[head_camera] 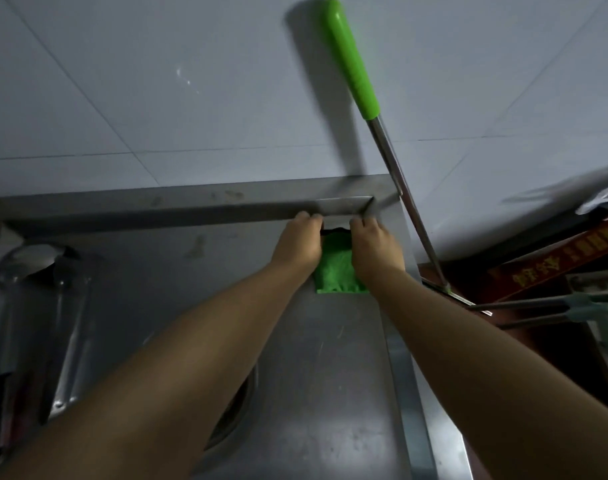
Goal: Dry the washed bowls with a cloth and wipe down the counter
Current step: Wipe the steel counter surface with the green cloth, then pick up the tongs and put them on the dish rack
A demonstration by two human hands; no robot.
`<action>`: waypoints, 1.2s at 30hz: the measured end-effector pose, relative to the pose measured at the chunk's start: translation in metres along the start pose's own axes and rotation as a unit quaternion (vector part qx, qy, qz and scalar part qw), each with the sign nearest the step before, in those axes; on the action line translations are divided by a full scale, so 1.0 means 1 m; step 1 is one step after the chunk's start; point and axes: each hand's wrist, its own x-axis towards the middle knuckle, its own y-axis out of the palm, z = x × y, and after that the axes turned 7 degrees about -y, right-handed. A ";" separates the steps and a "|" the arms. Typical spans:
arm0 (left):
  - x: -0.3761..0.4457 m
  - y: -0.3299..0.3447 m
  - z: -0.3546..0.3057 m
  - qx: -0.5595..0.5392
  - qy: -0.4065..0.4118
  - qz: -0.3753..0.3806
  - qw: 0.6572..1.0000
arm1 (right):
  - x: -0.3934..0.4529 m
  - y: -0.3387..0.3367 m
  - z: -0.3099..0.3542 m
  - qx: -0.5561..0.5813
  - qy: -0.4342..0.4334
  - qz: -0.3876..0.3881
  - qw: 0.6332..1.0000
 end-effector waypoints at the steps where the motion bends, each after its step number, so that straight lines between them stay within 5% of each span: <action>1: 0.006 0.000 -0.001 0.001 0.004 -0.005 1.000 | 0.007 0.000 0.000 0.007 0.006 -0.005 1.000; 9: -0.005 -0.003 0.013 -0.077 -0.018 -0.053 0.995 | 0.018 0.004 0.005 0.088 0.055 -0.046 0.993; 16: -0.111 -0.054 0.056 0.007 -0.093 -0.022 0.995 | -0.033 -0.020 0.041 0.083 0.016 0.004 0.996; 26: -0.261 -0.196 0.132 0.062 -0.241 -0.038 0.968 | -0.113 -0.084 0.205 0.115 -0.077 0.113 0.984; 36: -0.294 -0.276 0.265 0.057 -0.324 0.020 0.944 | -0.122 -0.069 0.372 0.111 -0.094 0.215 0.966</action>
